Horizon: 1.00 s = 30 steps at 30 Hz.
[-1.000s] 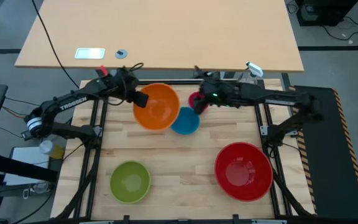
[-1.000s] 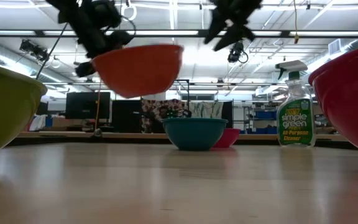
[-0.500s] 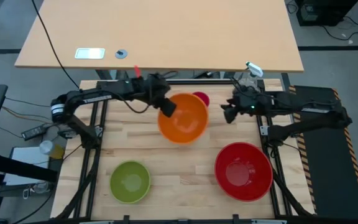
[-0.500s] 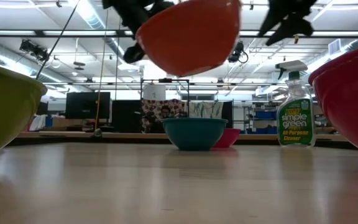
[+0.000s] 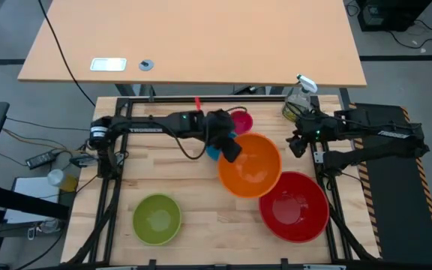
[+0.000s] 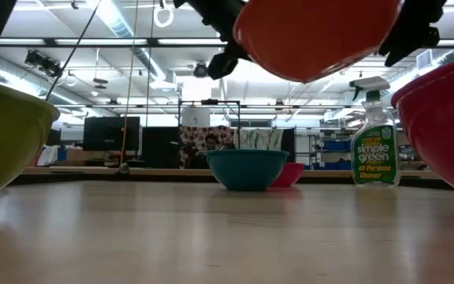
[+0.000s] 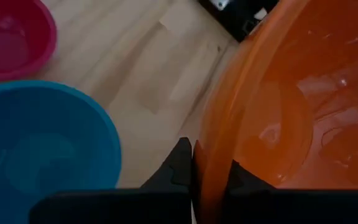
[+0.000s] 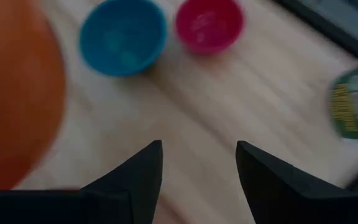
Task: Nest bowls inside each other
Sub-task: Stack the orange bowl on top of the red bowl
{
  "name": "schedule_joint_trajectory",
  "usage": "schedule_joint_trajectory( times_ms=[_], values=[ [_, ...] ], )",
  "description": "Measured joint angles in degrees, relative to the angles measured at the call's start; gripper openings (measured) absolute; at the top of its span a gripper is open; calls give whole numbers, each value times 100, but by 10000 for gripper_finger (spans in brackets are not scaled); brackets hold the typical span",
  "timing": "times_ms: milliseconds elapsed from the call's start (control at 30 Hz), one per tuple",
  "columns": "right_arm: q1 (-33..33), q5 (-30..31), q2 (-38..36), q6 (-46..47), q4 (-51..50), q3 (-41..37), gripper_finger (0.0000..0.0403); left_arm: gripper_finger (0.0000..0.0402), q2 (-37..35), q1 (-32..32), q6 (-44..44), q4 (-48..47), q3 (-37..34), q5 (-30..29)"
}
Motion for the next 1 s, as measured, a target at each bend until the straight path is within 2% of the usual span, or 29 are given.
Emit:
schedule_joint_trajectory(
  times_ms=[200,400,667,767,900,1000],
  values=[
    [130,-301,-260,388,379,37,210,15,141,58,28,-631,178,-341],
    [310,-623,658,451,499,339,209,15,138,197,65,-693,177,-413],
    [470,217,1860,238,176,1387,203,16,127,336,198,-1151,168,-550],
    [398,354,2081,262,-88,1799,198,16,123,372,208,-1278,168,-640],
    [397,821,2274,233,-608,2245,191,16,125,412,236,-1273,166,-673],
    [361,670,2318,53,-560,2317,190,16,125,416,238,-1271,166,-684]
  ],
)
